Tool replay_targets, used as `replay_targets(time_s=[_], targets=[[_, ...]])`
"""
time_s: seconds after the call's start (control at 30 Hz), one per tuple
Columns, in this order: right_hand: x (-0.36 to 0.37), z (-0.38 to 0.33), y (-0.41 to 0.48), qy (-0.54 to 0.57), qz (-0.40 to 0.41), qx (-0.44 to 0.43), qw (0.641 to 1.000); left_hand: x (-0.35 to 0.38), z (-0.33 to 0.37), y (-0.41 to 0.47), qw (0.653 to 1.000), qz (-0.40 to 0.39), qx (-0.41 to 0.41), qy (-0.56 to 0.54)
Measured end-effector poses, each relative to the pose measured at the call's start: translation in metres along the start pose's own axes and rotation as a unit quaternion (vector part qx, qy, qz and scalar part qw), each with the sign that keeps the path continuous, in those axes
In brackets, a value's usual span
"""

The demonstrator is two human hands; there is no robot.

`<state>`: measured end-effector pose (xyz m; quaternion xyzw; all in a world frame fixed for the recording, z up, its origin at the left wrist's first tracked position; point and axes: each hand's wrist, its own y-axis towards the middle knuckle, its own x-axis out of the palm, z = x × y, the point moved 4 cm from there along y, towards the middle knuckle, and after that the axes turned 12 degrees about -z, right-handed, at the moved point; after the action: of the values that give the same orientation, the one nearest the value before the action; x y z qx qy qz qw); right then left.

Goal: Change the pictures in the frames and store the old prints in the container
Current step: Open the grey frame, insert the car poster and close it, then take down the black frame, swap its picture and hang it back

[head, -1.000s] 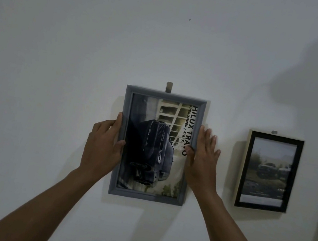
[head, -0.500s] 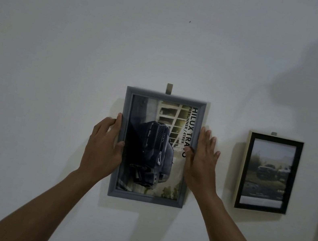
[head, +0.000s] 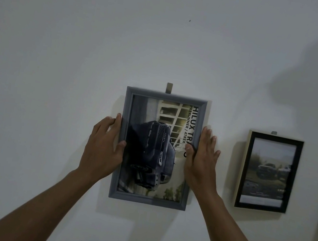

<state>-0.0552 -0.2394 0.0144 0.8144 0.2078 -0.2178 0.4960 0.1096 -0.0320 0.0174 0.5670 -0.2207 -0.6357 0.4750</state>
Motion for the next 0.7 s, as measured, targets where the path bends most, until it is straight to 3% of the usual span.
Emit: replay_targets(time_s=[0.53,0.7], targets=[[-0.021,-0.007,-0.021,-0.007,-0.042,0.006,0.999,-0.007,0.006,-0.014,0.999,-0.003,-0.027,-0.04],[-0.055,-0.008,-0.041,-0.056,-0.046,0.024,0.997,-0.009,0.06,-0.031,0.997,0.014,0.056,-0.046]])
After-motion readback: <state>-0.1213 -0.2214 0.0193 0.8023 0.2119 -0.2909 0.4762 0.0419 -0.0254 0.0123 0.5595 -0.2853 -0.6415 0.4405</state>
